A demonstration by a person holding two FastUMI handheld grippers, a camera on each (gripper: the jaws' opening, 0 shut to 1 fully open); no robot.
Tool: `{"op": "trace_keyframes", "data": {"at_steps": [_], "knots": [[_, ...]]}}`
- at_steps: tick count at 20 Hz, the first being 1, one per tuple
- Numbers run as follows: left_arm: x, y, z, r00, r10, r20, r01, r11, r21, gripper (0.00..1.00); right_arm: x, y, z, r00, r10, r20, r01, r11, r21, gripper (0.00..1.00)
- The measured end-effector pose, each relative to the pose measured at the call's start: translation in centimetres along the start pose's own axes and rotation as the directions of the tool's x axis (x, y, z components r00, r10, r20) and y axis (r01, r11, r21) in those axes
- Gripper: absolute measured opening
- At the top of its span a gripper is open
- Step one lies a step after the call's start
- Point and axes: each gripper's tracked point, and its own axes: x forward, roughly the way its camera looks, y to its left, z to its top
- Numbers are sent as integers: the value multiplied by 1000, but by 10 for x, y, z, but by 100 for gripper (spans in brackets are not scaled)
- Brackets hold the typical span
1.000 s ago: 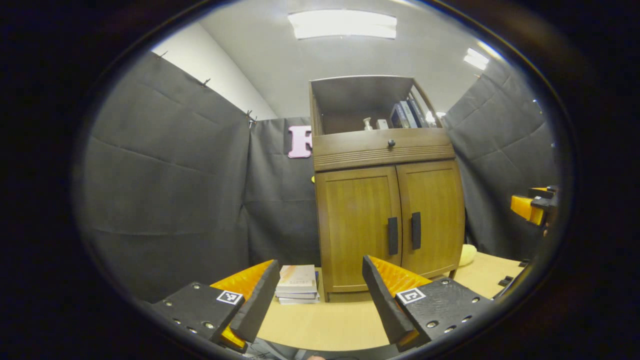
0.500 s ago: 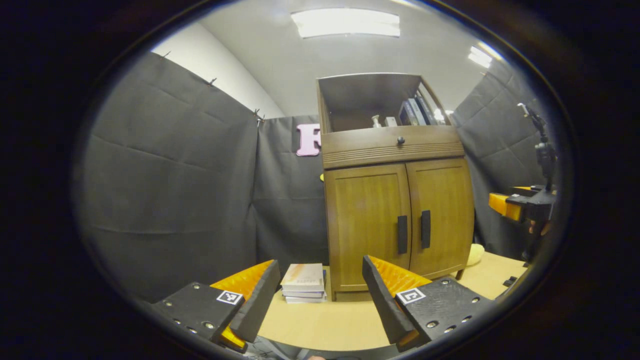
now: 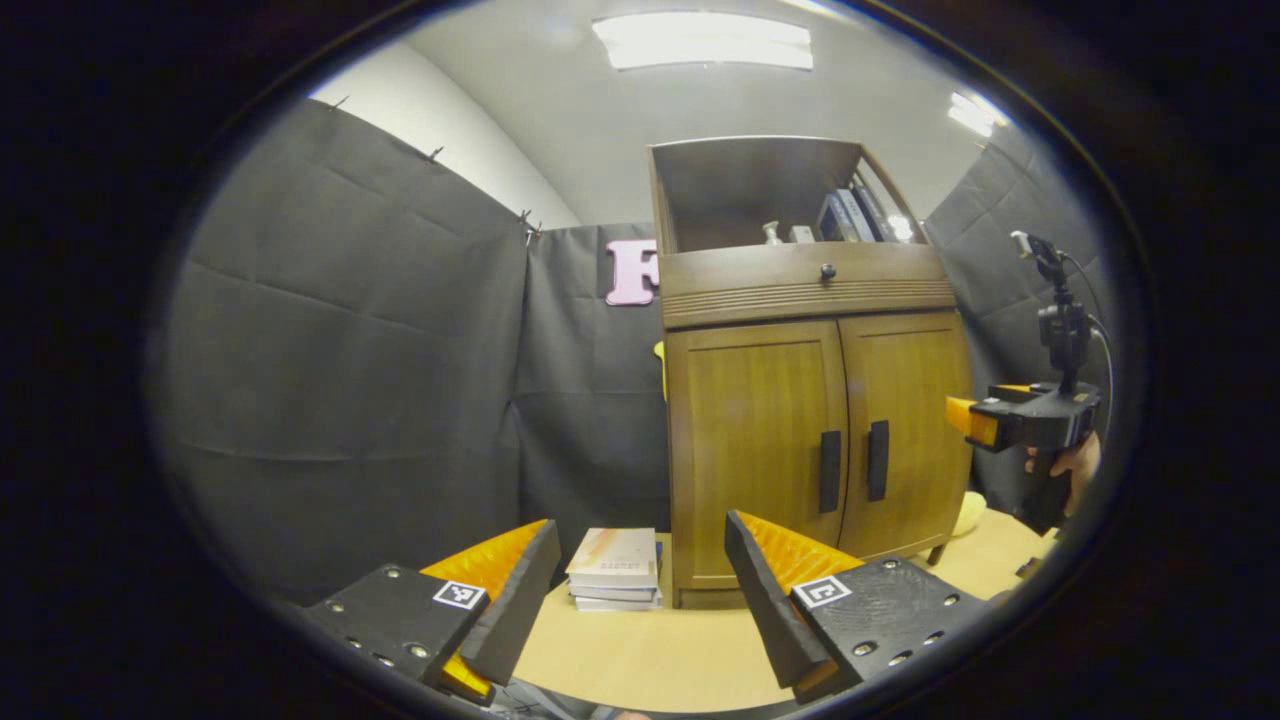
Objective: Open the right door of the double-door shoe cabinet with the right hand, and open the left door with the left hand.
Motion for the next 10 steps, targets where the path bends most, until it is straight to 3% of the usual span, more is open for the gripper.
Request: {"op": "trace_keyframes", "data": {"at_steps": [10], "knots": [[29,5,-5,999,45,-15,-45,999,23,95,71,32,-53,993,67,-98,-66,998,21,98]]}}
